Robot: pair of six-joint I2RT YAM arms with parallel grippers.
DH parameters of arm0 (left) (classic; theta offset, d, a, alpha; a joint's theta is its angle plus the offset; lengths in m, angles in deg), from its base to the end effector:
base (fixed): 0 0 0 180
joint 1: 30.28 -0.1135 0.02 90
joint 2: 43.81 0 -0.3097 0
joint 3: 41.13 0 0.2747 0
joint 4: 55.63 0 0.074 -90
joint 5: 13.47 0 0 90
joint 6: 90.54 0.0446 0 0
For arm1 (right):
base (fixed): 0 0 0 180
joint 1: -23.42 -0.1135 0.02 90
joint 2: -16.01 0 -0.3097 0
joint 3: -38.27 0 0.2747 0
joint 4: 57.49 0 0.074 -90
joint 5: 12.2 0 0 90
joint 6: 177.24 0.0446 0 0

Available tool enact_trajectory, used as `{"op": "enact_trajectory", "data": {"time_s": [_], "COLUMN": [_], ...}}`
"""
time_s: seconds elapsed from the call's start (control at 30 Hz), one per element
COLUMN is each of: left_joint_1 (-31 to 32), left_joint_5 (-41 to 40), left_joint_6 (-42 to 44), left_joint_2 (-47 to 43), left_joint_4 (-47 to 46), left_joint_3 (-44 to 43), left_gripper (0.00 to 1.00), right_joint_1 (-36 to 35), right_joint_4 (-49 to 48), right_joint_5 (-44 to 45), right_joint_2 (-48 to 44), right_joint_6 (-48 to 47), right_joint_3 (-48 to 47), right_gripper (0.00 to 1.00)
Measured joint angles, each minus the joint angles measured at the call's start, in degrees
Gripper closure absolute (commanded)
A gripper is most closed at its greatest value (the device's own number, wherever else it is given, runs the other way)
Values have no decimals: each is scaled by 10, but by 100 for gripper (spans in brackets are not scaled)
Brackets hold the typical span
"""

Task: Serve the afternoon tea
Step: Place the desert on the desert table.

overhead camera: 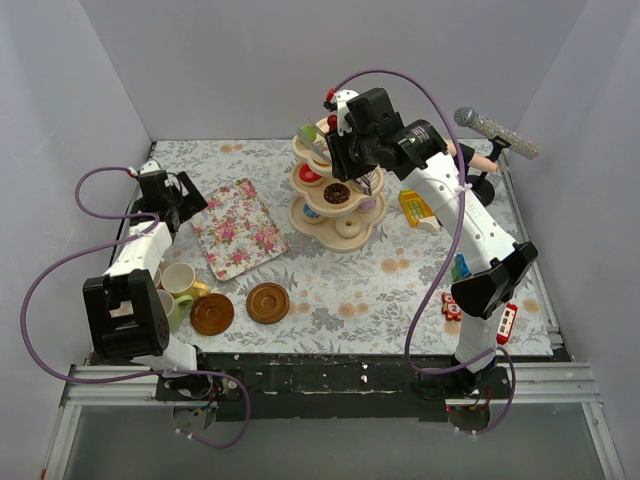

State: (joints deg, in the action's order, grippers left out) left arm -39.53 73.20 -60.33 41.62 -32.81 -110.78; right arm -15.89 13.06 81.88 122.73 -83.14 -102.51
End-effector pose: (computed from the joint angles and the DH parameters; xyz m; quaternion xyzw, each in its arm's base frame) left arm 0.3473 0.0592 0.2736 -0.5208 0.7350 -0.1614 0.4032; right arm 0.3362 0.2712 0.4935 -0.2546 0.8554 0.1368 0.4297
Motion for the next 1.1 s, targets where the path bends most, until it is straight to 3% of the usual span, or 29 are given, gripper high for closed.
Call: {"op": "enact_trajectory", "data": {"time_s": [0.33,0.53,1.1], "left_joint_1": [0,0,0], "left_joint_5": [4,6,8], "left_joint_6": [0,0,0], "left_joint_2": [0,0,0], "left_joint_4": [0,0,0], "left_joint_3": [0,0,0], "left_gripper": [7,7,7], "right_joint_1": [3,3,3], "right_joint_4": [0,0,-20], "right_joint_5": [0,0,-16], "right_joint_2": [3,3,3], "right_joint_6": [-1,-2,-9], "right_joint_3": [0,0,1], "right_gripper": [49,44,53]}}
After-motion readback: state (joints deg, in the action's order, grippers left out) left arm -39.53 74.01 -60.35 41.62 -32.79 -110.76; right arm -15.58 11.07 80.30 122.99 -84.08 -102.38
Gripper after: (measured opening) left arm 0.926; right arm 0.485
